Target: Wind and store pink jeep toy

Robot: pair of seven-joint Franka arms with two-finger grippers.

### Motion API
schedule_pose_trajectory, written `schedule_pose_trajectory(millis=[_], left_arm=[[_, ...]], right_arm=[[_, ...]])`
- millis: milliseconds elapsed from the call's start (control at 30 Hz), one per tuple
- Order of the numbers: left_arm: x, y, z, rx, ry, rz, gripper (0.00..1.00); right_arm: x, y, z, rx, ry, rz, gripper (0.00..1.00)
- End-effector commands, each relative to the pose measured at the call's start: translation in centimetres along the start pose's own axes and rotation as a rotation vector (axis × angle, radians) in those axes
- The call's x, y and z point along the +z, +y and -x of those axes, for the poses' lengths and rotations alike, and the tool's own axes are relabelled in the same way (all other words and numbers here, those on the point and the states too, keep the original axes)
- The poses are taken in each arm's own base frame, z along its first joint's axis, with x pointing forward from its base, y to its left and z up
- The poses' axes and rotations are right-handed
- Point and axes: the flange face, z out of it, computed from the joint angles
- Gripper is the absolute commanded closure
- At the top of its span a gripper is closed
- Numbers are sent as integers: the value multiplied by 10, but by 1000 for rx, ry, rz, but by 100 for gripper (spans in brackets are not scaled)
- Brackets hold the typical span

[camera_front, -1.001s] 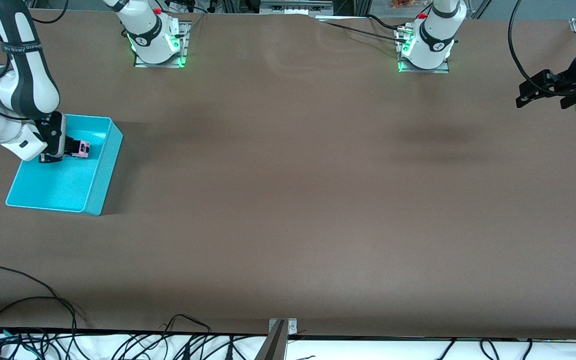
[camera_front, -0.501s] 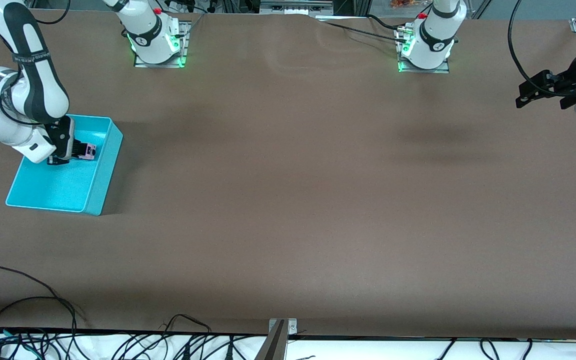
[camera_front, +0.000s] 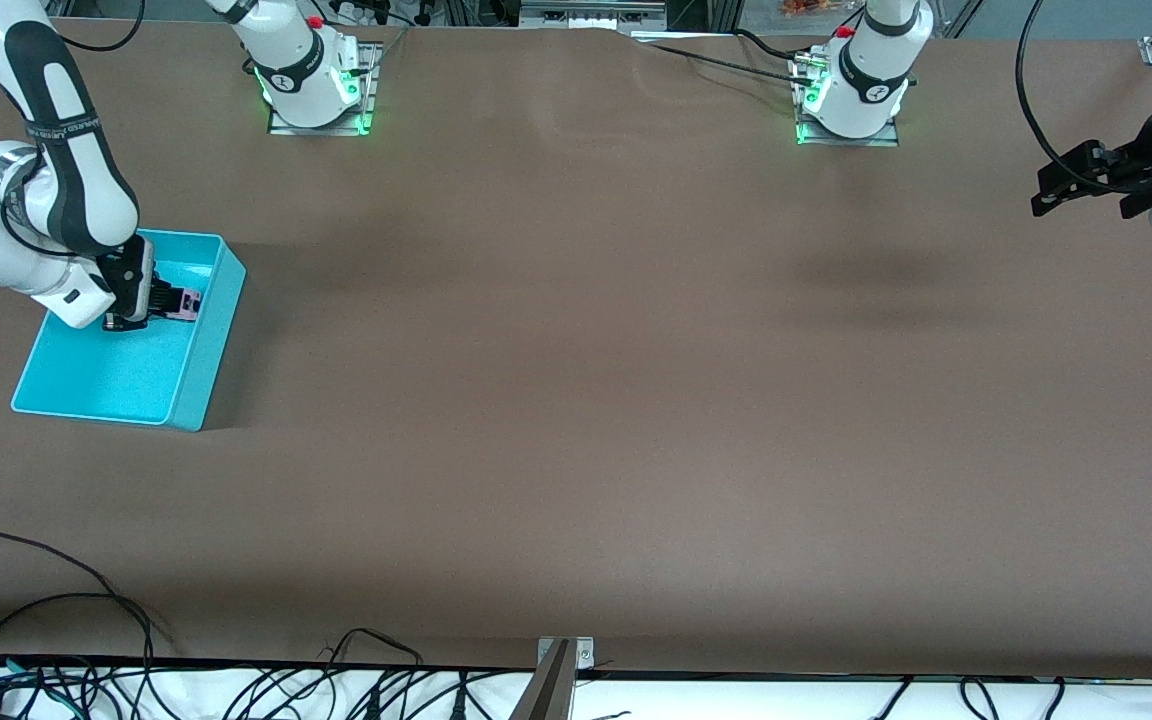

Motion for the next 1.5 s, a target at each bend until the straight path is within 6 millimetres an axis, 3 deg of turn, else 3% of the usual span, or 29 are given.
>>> schedule_pose_trajectory(millis=[0,200,334,467,667,901,1135,1335,1468], left_arm=[[-5,0,-3,-7,2,19,0],[-5,0,-3,-7,2,19,0],[-5,-1,-3,-9,2,20,0],[-5,0,-3,-7,2,19,0],[-5,0,-3,-7,2,19,0],[-5,0,-3,-6,2,19,0],[-5,1,-3,-4,2,19,0],[-5,2,-3,-3,2,19,0],[-5,2,-3,-3,2,19,0]], right_arm=[[0,-1,4,-1,19,16,0],[-13,5,2,-5,22,24,0],[-41,20,-3,-22,27,29,0],[-80,38,-9,-31,40,10,0],[-152,70,-52,6,29,41,0],[-212,82,-96,207,12,38,0],[-264,83,-138,539,-26,48,0],[-289,81,-172,769,-27,68,0],[-300,77,-181,1061,-15,59,0]])
